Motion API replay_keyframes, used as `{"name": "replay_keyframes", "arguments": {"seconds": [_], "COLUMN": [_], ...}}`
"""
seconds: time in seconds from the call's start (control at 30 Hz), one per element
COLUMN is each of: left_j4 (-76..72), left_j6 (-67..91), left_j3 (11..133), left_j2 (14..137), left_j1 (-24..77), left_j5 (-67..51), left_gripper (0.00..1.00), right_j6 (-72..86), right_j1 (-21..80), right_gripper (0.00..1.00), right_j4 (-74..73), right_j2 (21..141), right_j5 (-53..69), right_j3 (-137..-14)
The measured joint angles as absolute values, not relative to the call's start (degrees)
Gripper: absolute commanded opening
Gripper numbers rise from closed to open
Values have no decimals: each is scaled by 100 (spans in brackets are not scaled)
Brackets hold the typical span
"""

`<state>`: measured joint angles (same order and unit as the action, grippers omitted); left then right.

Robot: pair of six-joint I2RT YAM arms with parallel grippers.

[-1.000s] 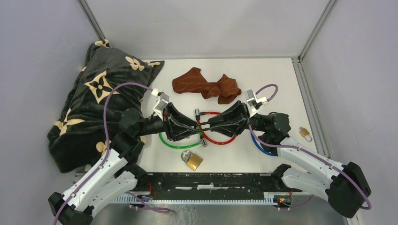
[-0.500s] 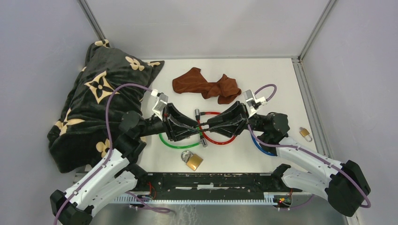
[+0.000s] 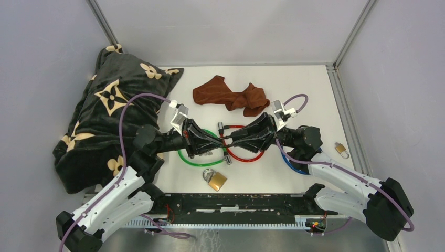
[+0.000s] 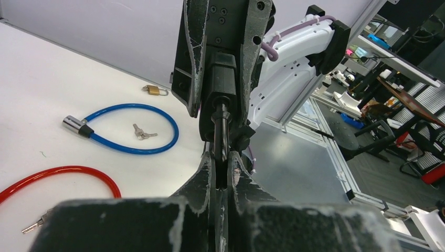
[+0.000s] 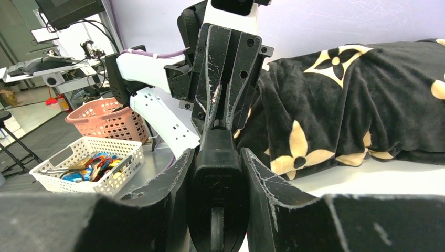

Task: Lock with the key
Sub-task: Lock the lock.

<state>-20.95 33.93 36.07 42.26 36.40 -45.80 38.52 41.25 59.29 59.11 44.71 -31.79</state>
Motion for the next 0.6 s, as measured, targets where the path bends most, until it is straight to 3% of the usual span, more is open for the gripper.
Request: {"name": "replay_keyframes", "arguments": {"seconds": [0.6], "left_j4": [-1981], "left_j6": [3103], "left_j3": [3736], "left_j2": [4222], "left_j1": [3634], "left_j5": [-4512], "left_gripper": [2], "right_j6": [3765], "right_j1": [4268], "right_gripper": [0], "right_j4": [6180], "right_j2": [6001], "right_j5": [4348], "right_j3": [-3179]}}
